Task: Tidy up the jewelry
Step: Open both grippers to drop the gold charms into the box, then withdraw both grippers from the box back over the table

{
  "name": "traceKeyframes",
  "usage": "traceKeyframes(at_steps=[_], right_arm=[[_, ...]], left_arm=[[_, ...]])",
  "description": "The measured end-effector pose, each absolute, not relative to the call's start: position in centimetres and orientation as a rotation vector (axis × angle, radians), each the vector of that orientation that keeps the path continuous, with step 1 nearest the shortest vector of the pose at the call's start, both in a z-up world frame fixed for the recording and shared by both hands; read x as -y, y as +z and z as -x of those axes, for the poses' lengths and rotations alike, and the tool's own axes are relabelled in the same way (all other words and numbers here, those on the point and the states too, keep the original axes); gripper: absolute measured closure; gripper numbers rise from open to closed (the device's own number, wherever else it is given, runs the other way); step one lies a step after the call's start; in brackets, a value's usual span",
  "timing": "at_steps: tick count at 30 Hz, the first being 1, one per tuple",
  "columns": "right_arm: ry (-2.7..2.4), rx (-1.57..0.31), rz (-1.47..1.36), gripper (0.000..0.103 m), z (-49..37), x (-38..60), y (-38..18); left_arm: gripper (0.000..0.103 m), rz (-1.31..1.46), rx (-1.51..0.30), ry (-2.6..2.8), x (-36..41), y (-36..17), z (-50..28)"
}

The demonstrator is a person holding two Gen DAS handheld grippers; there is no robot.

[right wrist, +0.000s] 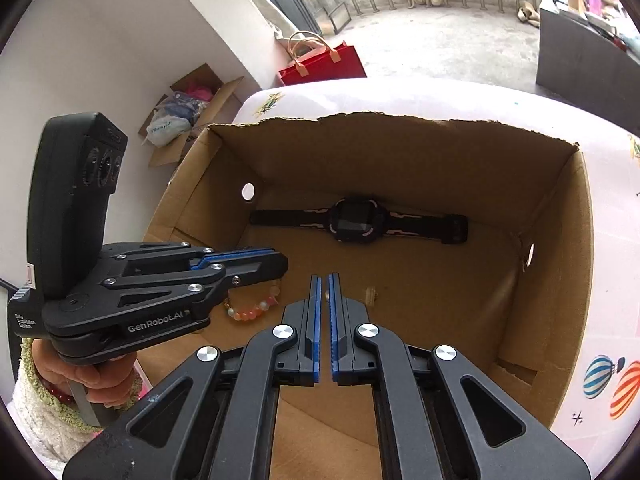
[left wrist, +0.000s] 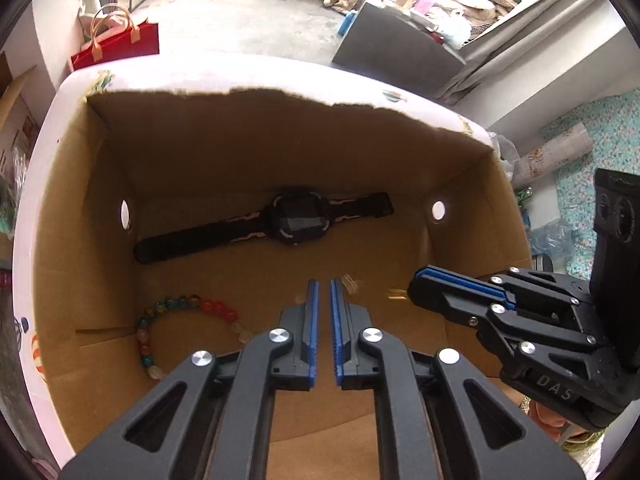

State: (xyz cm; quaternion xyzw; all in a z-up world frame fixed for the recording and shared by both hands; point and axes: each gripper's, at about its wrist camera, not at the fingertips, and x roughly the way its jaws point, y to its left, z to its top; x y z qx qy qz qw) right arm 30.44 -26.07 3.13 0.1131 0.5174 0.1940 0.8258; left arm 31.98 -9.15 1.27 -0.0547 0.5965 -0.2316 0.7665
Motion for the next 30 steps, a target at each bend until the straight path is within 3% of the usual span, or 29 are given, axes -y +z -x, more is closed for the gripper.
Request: traceKeyframes(at_steps=[3, 11, 15, 17, 23, 25, 30], right_arm=[[0.398, -1.091, -0.24, 0.098, -30.6, 26.2, 3.3], [0.353, -1.043, -0.228, 0.095, -29.9, 27.0, 4.6], [0.34, -0.998, -0.225, 0.081, -28.7, 27.3, 5.9], [0.341, -0.959, -0.224, 0.078, -27.5, 27.6, 6.9], [0.348, -0.84, -0.238, 0.069, -22.6, 28.5, 9.4], [0.356, -0.798, -0.244, 0.059, -20.4, 28.8, 10.1], [0.363, -0.734, -0.258, 0.052, -15.0, 28.7, 9.9]], left_arm=[[0.088, 0.114, -1.285, -0.488, 9.4, 1.4, -31.9], [0.087, 0.11, -1.237, -0.492, 8.9, 2.6, -31.2], [0.087, 0.104, -1.186, -0.533, 8.7, 4.5, -29.8], [0.086, 0.097, -1.149, -0.558, 8.6, 5.5, -28.8], [0.075, 0.078, -0.99, -0.619, 6.7, 9.3, -23.8], [0.068, 0.076, -0.933, -0.629, 5.8, 10.3, -21.6], [0.05, 0.031, -0.791, -0.616, 2.7, 11.2, -15.7]])
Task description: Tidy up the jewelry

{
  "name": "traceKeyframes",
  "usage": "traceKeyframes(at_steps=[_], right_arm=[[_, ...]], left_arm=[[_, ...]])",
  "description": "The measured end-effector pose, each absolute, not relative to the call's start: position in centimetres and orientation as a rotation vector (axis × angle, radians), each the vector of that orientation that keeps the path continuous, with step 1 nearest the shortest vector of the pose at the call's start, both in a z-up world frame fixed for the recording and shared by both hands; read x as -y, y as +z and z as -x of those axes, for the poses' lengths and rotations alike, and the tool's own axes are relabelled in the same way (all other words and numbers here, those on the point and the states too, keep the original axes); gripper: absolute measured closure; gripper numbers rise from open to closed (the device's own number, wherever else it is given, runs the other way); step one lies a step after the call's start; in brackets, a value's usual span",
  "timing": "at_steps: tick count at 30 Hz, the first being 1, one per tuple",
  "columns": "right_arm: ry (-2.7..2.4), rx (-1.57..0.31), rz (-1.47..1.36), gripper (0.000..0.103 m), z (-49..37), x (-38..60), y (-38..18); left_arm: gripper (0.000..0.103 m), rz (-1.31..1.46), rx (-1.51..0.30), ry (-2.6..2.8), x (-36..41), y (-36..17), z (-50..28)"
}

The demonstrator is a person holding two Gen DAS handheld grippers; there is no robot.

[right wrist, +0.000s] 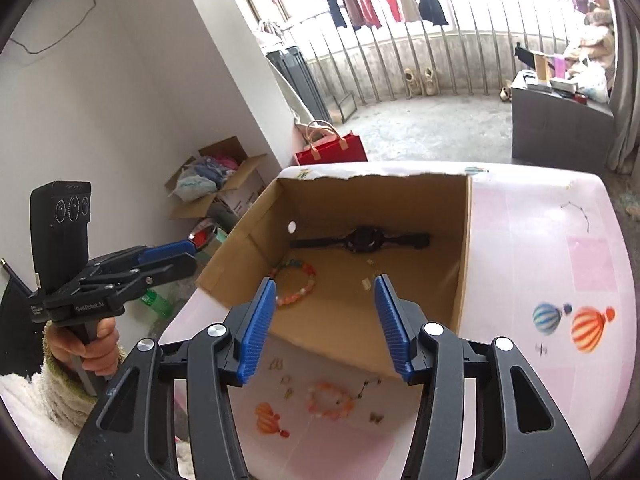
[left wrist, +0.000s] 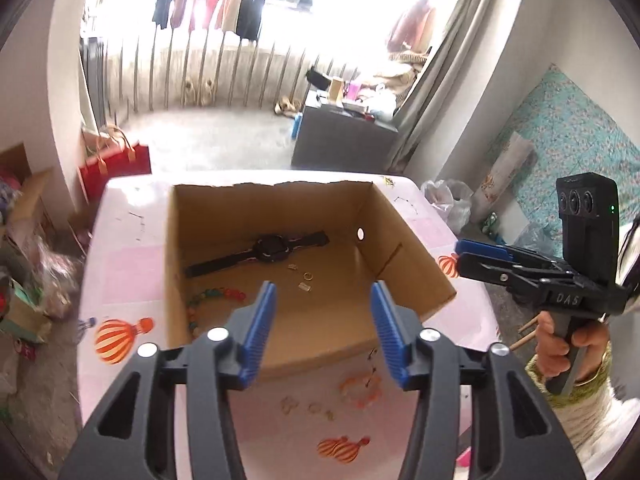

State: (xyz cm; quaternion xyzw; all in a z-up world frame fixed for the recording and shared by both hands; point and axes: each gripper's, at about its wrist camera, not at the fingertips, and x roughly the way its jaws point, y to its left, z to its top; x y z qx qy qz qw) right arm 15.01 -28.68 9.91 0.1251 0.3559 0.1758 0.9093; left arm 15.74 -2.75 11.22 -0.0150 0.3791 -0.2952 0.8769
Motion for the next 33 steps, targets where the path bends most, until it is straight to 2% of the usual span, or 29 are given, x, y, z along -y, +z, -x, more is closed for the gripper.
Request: traceKeyframes(at_steps=[6, 14, 20, 28, 33], right_arm=[[0.259, -0.756, -0.288, 0.04, -10.2, 27.9, 5.1], [0.048, -0.94, -0.236, 0.036, -8.7, 25.7, -3.9], [-0.046, -0.957, -0.157, 0.025, -9.1, 24.5, -5.8], [-0.095, -0.947, -0.065, 0.016, -9.6, 23.1, -7.1], [-0.102, -0.933, -0.064, 0.008, -9.4, 22.6, -7.3]], left_arm=[[0.034, 0.025, -0.822, -0.571, 0.9, 7.3, -11.1], [0.032, -0.09, -1.007, -0.456, 2.3, -1.9, -8.7], [0.029, -0.186, -1.007, -0.398, 3.6, -4.5, -8.3], [0.006, -0.224, -1.0, -0.381, 4.0, -5.9, -8.4], [0.004, -0.224, -0.99, -0.367, 3.9, -6.2, -8.7]])
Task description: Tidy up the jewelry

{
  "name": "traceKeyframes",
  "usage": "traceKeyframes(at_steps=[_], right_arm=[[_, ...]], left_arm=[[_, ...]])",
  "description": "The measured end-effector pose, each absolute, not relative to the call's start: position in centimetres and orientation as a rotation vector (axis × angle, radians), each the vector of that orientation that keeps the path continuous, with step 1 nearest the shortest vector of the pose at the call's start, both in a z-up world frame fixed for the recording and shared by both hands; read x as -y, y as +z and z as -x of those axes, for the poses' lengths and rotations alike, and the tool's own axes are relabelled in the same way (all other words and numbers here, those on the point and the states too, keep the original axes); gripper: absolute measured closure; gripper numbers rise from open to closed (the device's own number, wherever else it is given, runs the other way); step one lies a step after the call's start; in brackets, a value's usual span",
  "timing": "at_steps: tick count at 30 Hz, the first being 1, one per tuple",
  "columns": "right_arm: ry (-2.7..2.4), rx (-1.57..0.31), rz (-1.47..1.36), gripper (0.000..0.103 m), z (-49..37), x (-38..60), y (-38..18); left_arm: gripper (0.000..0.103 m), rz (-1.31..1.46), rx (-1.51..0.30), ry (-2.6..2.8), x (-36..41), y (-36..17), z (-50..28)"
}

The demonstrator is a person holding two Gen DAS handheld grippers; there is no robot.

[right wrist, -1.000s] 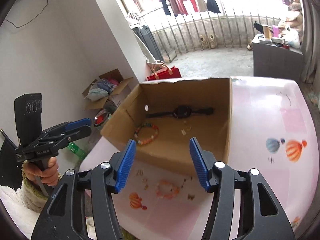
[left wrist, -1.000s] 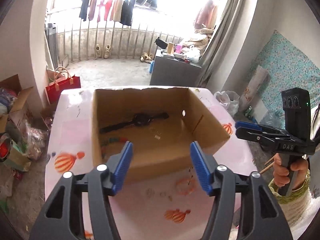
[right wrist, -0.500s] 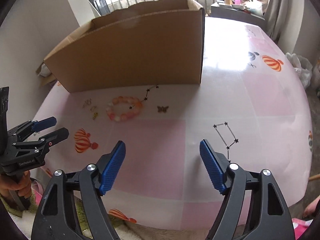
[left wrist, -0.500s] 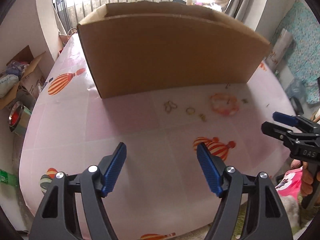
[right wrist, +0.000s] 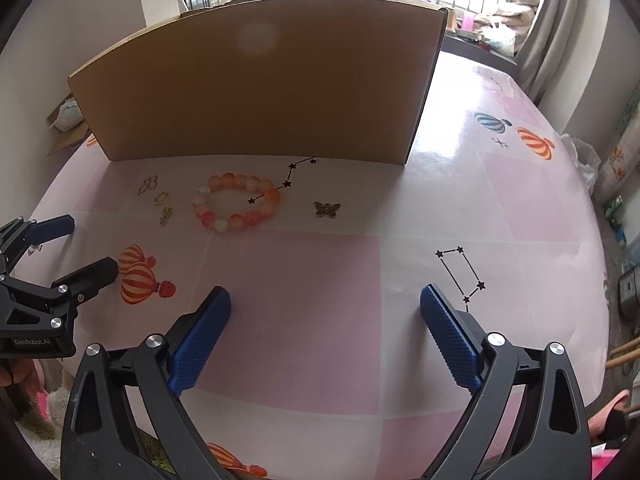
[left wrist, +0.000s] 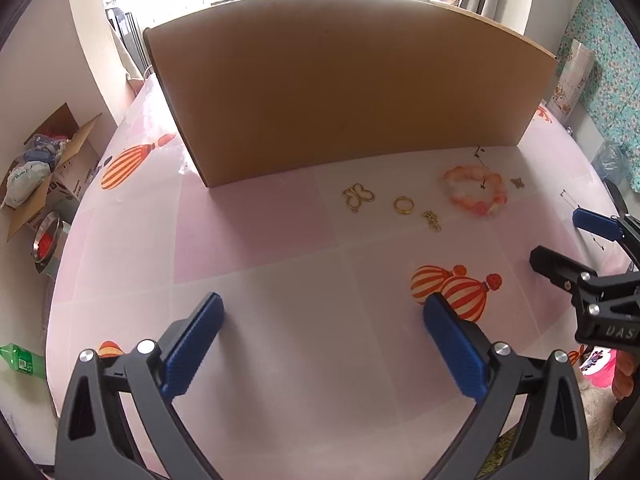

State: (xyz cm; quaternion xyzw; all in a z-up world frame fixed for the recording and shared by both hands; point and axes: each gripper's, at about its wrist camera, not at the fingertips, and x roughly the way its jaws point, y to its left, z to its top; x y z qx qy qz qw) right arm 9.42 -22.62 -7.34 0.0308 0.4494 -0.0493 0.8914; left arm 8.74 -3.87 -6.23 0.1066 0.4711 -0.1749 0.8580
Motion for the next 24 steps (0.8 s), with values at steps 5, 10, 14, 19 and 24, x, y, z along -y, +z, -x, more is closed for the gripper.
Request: traceKeyframes(at_steps=[5, 10, 14, 19, 24], right_arm=[[-0.102, -0.916, -0.066, 0.008, -7.4, 21.4, -7.4], [-0.098, -0.92, -0.067, 0.008, -7.3, 21.3, -7.3], [-0.102, -0.926, -0.071, 0.008, -7.4, 21.3, -7.3], [-0.104, -0.923, -0.072, 0.008, -7.4, 21.3, -7.4], [-0.103, -0.918, -0.071, 0.008, -7.4, 21.4, -7.4]], left_arm=[[0.004, -0.216, -0.993, -0.359, 3.8, -6.2, -8.8], [0.004, -0.22, -1.003, -0.359, 3.8, -6.2, -8.6], [0.004, -0.222, -1.012, -0.36, 3.8, -6.2, -8.7], [0.004, -0.223, -1.021, -0.359, 3.9, -6.2, -8.8], [0.004, -0.222, -1.017, -0.36, 4.0, -6.2, -8.9]])
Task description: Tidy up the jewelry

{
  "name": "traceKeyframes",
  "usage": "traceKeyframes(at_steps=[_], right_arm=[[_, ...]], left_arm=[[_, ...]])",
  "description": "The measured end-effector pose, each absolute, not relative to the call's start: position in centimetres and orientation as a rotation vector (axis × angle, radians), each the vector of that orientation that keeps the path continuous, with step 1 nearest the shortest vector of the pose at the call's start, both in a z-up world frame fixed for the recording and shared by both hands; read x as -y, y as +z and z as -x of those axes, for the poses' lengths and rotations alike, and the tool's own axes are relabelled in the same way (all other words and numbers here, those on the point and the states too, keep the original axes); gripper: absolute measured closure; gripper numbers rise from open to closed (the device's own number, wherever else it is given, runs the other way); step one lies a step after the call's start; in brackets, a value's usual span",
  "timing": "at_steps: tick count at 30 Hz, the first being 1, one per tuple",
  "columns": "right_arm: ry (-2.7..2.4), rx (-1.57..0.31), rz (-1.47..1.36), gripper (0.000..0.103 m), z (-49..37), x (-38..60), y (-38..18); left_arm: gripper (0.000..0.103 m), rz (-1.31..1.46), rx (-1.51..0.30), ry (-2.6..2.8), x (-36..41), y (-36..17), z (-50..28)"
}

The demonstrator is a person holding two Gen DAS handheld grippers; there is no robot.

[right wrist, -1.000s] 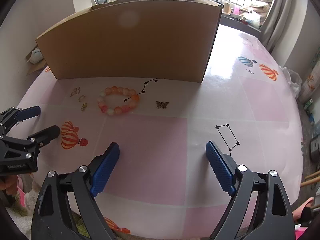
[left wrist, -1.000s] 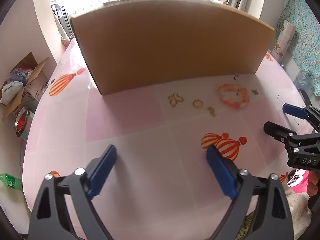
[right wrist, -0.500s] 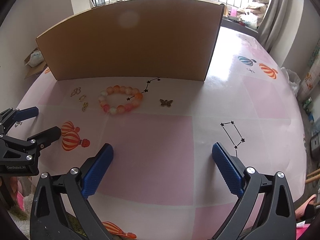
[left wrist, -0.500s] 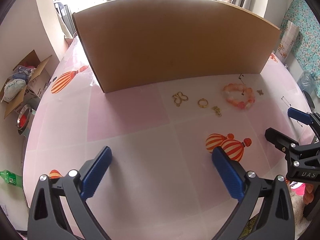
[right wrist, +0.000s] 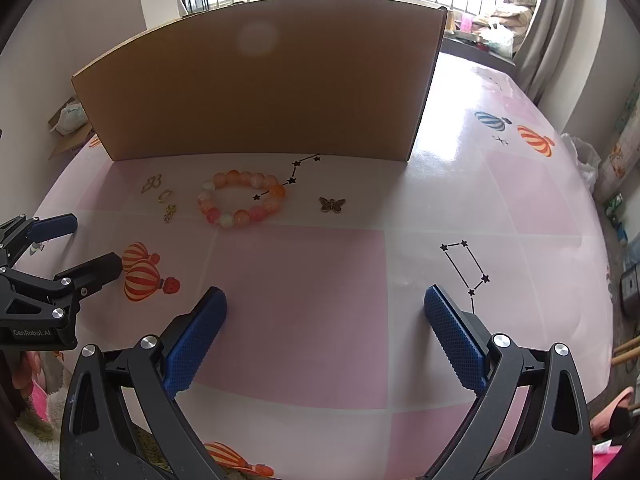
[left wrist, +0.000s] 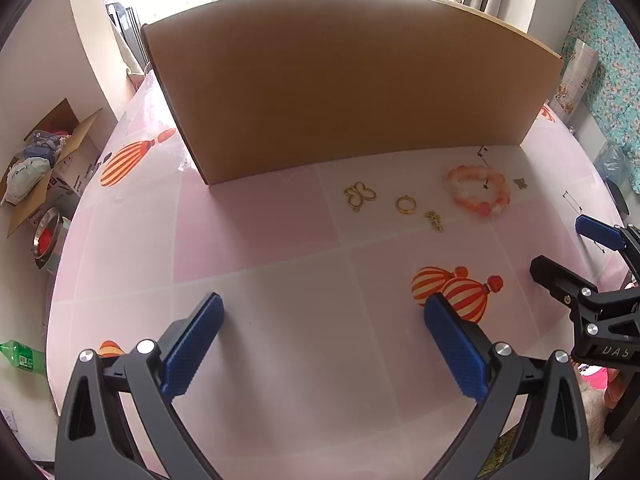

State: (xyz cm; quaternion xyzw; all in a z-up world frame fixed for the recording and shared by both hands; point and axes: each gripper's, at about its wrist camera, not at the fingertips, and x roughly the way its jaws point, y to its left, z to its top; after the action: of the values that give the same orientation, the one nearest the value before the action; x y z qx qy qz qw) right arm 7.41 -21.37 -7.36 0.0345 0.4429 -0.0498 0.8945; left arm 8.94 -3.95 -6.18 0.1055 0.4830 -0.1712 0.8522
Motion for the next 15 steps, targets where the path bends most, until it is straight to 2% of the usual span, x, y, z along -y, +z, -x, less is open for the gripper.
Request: traceKeyframes(at_steps=[15], right_arm=[[-0.11, -0.917, -0.072, 0.008, -7.3, 21.56, -7.33]], left_arm=[[0.004, -0.221, -1.01, -0.36, 3.91, -6.17, -8.89]])
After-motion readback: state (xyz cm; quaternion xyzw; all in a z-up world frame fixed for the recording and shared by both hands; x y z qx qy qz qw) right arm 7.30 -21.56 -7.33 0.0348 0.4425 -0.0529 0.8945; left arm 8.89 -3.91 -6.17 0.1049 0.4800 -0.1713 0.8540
